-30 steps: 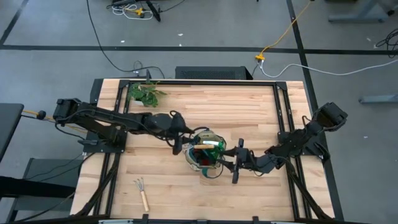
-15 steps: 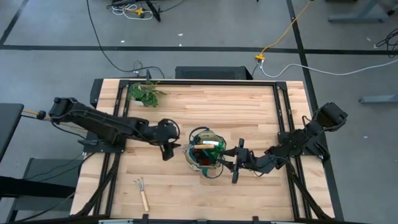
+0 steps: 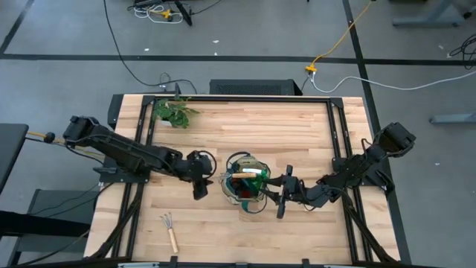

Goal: Pick & Place Garden tools in Gardening bag
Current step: Put the light brown rake into the green gardening bag

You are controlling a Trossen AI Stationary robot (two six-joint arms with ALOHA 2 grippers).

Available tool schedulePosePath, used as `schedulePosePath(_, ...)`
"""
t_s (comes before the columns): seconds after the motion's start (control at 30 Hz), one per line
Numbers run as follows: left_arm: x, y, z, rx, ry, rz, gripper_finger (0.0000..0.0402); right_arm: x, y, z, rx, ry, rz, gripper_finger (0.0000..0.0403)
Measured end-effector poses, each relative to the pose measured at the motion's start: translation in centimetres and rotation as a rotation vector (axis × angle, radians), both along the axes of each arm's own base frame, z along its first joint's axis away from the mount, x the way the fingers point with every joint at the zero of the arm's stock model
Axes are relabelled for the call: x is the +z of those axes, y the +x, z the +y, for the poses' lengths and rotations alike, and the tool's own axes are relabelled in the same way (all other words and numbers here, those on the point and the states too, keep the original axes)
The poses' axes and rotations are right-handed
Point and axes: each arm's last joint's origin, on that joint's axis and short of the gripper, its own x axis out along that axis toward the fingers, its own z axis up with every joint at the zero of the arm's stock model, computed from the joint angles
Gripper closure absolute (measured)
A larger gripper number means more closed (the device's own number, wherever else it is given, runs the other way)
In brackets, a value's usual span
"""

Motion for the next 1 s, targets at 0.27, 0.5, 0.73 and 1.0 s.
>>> schedulePosePath(0.27,-1.6,1.2,-0.3,0.002,0.007,0.029,0.0223,0.7,0.4,-0.5,-0.013,0.007,-0.058,0.0243)
schedulePosePath(0.5,-1.7,1.5,-0.3,0.009,0.02,0.003,0.0223,0.7,0.9,-1.3,-0.02,0.024,-0.06,0.0243)
schedulePosePath(0.73,-1.5,1.8,-0.3,0.005,0.046,-0.033,0.0223,1.0,1.9,-2.6,-0.018,0.034,-0.057,0.0243)
schedulePosePath(1.0,-1.3,2.1,-0.3,0.001,0.073,-0.07,0.0223,1.1,3.1,-3.3,-0.019,0.006,0.045,0.0243)
